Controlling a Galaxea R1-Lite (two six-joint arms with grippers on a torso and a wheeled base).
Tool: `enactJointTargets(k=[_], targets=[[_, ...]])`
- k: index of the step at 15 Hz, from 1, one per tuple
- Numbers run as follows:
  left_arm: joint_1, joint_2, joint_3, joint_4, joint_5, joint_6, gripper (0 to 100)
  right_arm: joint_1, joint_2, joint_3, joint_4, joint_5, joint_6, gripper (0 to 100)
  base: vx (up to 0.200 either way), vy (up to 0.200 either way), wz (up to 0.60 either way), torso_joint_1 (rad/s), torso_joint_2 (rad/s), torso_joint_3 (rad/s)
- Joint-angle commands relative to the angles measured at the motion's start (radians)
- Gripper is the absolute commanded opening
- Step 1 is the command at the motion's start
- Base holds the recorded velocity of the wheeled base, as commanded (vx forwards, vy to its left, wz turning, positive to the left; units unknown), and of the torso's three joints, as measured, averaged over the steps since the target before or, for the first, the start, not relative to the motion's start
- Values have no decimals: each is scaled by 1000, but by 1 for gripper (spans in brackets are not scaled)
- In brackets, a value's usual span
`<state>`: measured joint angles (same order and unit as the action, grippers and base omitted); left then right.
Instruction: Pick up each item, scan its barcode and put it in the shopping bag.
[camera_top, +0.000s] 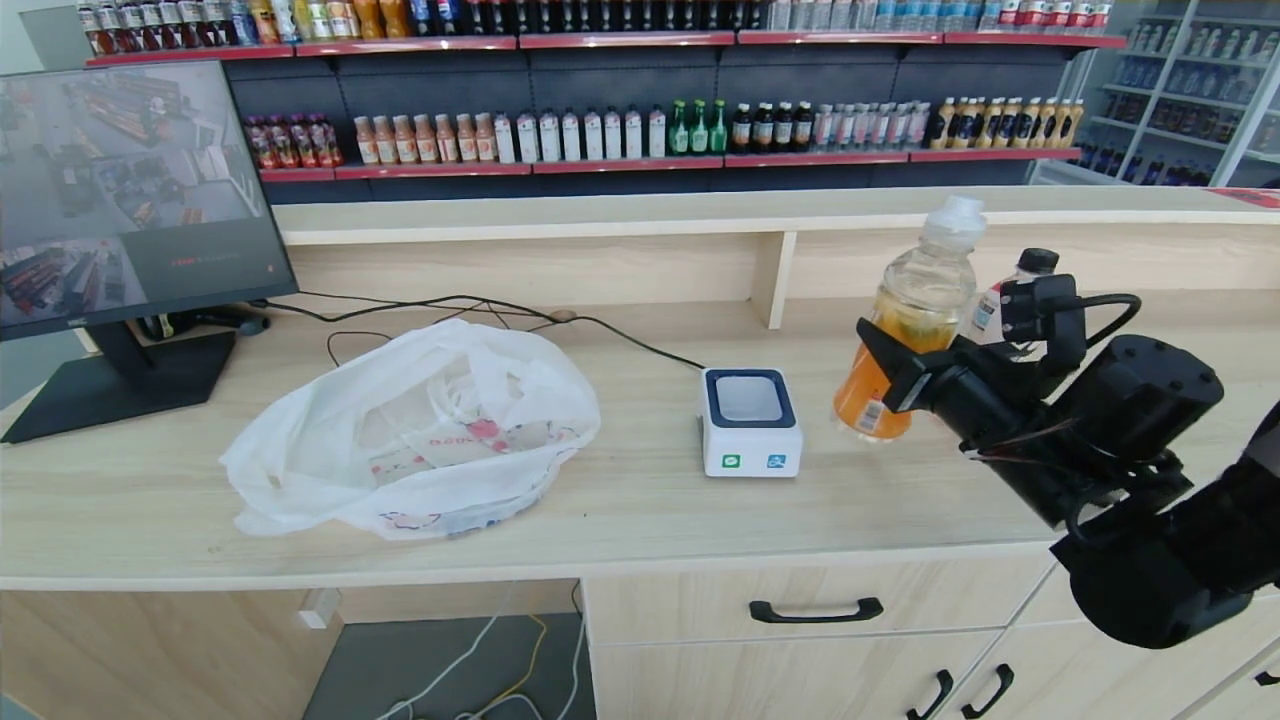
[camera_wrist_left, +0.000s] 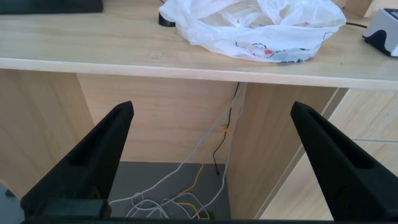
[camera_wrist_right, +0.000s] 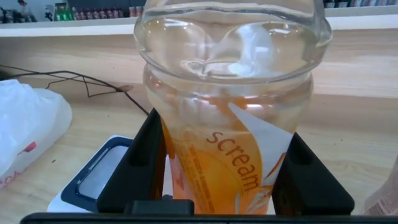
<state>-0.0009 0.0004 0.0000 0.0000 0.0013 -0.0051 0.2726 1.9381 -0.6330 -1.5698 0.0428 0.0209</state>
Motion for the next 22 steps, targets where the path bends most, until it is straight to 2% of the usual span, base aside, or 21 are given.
enactJointTargets(k=[1, 5, 8, 10, 12, 14, 16, 18, 22], targets=[[-1, 0, 0, 0, 0, -1, 100, 37, -159, 127, -1, -3, -24, 0, 0, 0, 0, 0, 0, 0], [-1, 0, 0, 0, 0, -1, 100, 62, -289, 233, -1, -37, -44, 0, 0, 0, 0, 0, 0, 0], [1, 0, 0, 0, 0, 1, 100, 96, -330, 254, -1, -37, -44, 0, 0, 0, 0, 0, 0, 0], [-1, 0, 0, 0, 0, 1, 100, 168, -353, 274, -1, -44, -39, 0, 0, 0, 0, 0, 0, 0], [-1, 0, 0, 0, 0, -1, 100, 198, -344, 286, -1, -67, -36, 0, 0, 0, 0, 0, 0, 0], [-1, 0, 0, 0, 0, 1, 100, 312, -341, 272, -1, -89, -36, 0, 0, 0, 0, 0, 0, 0], [-1, 0, 0, 0, 0, 1, 100, 436, -318, 257, -1, -172, -25, 0, 0, 0, 0, 0, 0, 0], [-1, 0, 0, 0, 0, 1, 100, 537, -306, 170, -1, -258, 17, 0, 0, 0, 0, 0, 0, 0], [-1, 0, 0, 0, 0, 1, 100, 636, -352, 95, 96, -386, 131, 0, 0, 0, 0, 0, 0, 0]])
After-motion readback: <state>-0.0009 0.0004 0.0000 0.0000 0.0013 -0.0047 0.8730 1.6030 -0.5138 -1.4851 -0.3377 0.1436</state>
